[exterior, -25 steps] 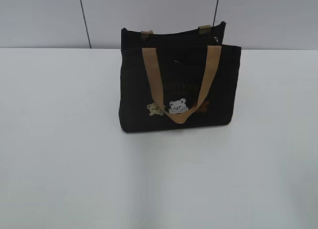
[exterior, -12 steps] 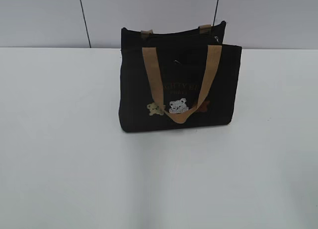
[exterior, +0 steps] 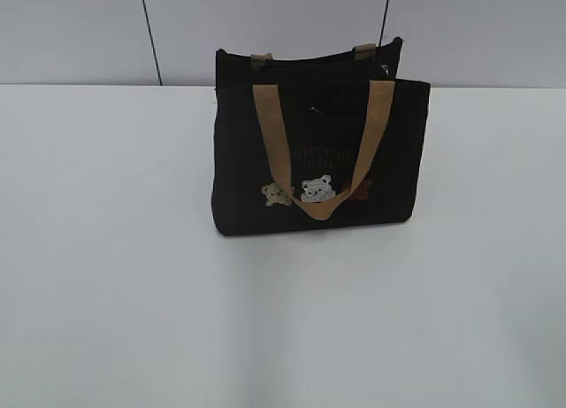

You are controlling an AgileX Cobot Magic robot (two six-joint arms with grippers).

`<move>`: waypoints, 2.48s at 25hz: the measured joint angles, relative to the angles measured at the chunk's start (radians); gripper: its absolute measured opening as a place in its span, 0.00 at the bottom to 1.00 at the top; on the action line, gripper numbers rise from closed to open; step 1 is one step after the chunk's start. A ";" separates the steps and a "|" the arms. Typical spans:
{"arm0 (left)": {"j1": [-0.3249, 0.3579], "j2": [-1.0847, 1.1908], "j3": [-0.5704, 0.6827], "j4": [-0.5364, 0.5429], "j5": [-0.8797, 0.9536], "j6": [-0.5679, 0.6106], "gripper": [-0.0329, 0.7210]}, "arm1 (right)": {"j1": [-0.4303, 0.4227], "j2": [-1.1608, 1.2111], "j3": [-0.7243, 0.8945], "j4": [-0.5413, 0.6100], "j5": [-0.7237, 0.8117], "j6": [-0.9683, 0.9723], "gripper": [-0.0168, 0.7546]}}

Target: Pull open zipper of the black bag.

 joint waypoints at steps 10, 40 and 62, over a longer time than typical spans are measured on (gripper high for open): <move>0.000 0.000 0.000 0.000 0.000 0.000 0.51 | 0.000 0.000 0.002 0.000 0.000 0.002 0.72; 0.116 0.000 0.001 -0.054 0.000 0.000 0.51 | 0.000 0.000 0.002 0.000 0.000 0.002 0.72; 0.116 0.000 0.001 -0.056 0.000 0.000 0.51 | 0.000 0.000 0.002 -0.046 -0.002 0.126 0.72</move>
